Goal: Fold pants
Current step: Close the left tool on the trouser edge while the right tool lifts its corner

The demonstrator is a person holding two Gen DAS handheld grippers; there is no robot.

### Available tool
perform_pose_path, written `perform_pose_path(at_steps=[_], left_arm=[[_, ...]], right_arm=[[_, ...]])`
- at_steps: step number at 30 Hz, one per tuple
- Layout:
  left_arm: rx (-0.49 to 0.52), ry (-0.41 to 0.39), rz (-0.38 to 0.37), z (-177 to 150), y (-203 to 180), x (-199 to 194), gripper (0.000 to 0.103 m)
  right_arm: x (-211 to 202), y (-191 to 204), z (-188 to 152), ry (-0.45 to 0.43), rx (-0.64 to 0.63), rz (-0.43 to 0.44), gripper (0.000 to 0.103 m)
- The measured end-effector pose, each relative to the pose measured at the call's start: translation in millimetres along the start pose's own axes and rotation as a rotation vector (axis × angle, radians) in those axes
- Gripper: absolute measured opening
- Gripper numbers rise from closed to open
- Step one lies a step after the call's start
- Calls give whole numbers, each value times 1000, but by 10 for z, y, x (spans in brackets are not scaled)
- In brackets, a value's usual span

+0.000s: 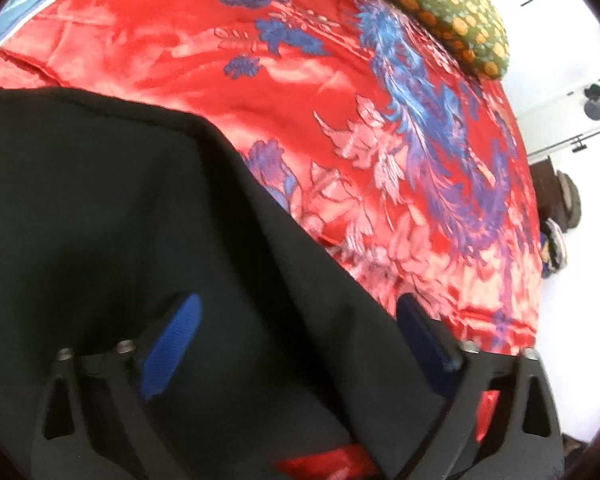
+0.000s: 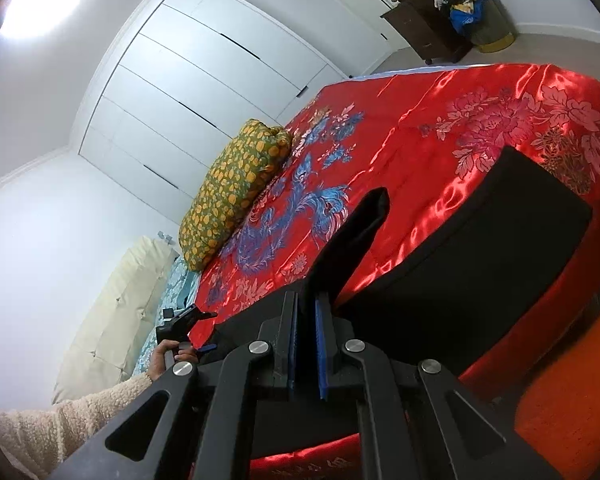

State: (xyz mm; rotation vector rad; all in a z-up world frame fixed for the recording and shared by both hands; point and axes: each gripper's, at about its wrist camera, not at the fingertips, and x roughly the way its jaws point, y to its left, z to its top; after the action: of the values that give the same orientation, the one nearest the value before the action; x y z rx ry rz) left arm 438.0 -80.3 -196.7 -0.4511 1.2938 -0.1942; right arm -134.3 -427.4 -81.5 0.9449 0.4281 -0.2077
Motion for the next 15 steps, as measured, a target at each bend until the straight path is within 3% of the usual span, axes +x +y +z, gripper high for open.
perform_pose_path(at_steps=[2, 4, 8, 11, 15], left_arm=[[-26, 16, -32, 43, 30, 80, 31], [-63, 43, -68, 58, 77, 146, 6], [-64, -8, -120, -39, 56, -98, 3], [-20, -76, -213, -194, -6, -608, 3], [100, -198, -230, -792, 136, -1435, 4]], right_arm=[[-24, -1, 25, 1, -6, -7, 9], [-44, 3, 53, 3, -12, -13, 9], [8, -75, 169, 12, -21, -42, 8], [127, -190, 414, 24, -26, -61, 8], [196, -250, 739, 39, -75, -84, 8]])
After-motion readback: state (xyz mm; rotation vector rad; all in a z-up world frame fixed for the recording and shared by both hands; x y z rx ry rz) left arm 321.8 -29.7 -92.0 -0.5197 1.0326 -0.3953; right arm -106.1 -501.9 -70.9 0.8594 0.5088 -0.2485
